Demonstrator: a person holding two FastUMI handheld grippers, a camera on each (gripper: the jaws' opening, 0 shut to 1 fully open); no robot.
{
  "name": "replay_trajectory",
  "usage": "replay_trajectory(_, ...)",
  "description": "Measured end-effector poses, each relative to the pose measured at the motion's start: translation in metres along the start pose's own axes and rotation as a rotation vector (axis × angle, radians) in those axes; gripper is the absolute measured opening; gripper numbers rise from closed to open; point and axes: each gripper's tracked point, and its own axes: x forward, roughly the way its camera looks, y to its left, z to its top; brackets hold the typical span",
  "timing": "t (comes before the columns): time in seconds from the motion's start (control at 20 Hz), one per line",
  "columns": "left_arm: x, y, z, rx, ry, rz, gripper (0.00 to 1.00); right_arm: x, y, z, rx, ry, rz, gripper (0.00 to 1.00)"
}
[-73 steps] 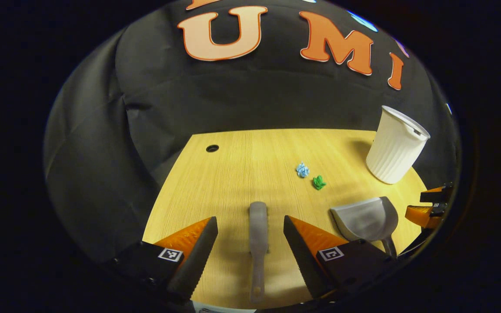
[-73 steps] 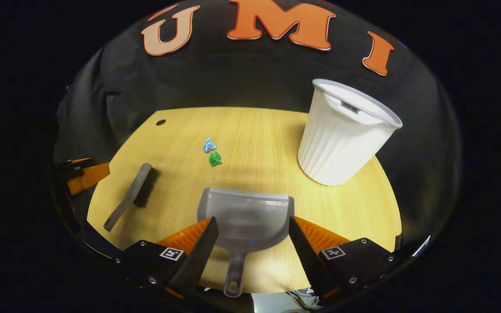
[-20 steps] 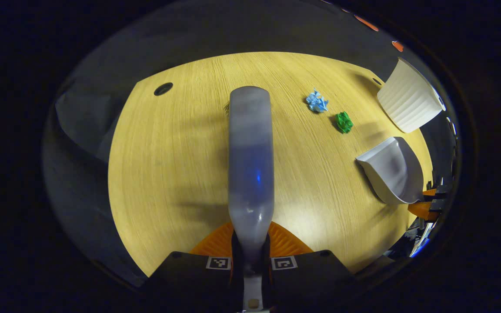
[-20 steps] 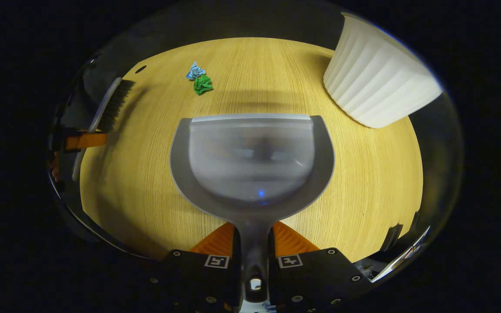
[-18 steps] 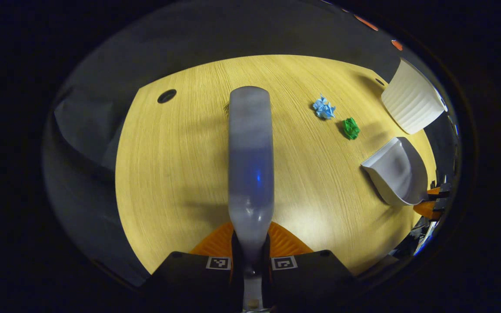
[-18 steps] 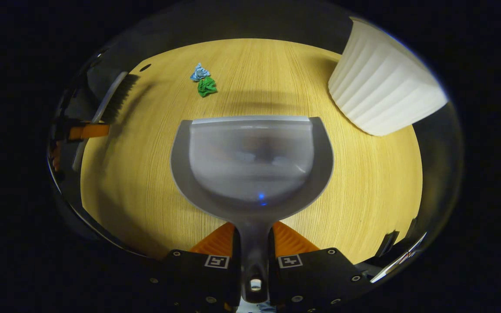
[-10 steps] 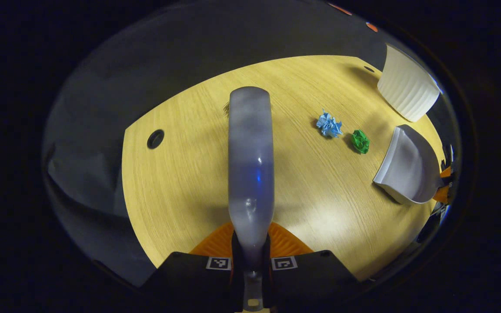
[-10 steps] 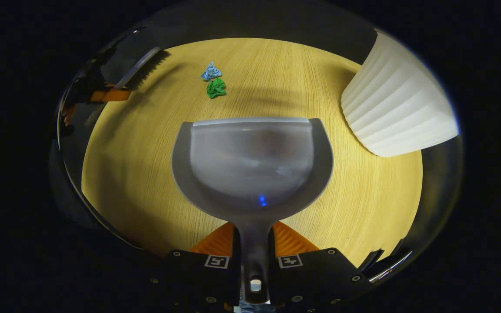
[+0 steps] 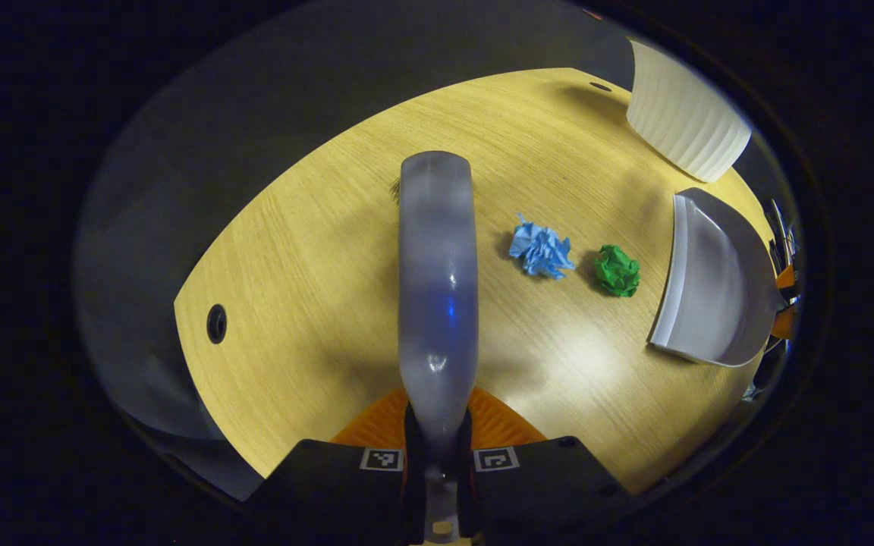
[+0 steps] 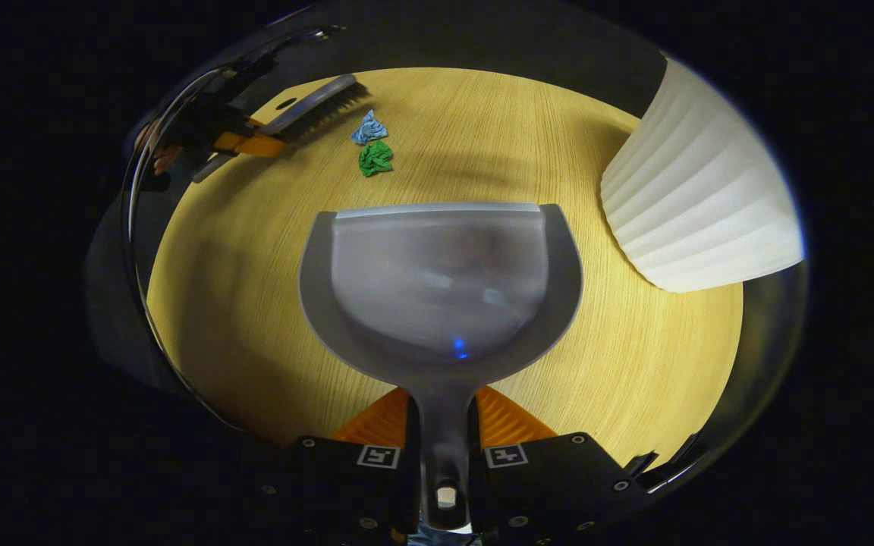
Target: Pick up the small broom and dustpan from the desktop, sweep the trash into the dustpan with the broom, and then empty the trash into the garbage bin.
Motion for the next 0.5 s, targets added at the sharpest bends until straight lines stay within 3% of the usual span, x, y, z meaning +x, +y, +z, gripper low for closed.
replay_trajectory(0.45, 0.008, -0.071, 0.009, 0.024, 0.058, -0.203, 0.19, -0.001, -0.003, 0.002, -0.033, -0.013, 0.005, 0.26)
replay_trajectory(0.5, 0.006, -0.081, 0.007, 0.029, 0.063, -0.227, 0.19, 0.000, -0.003, 0.001, -0.036, -0.015, 0.003, 0.31)
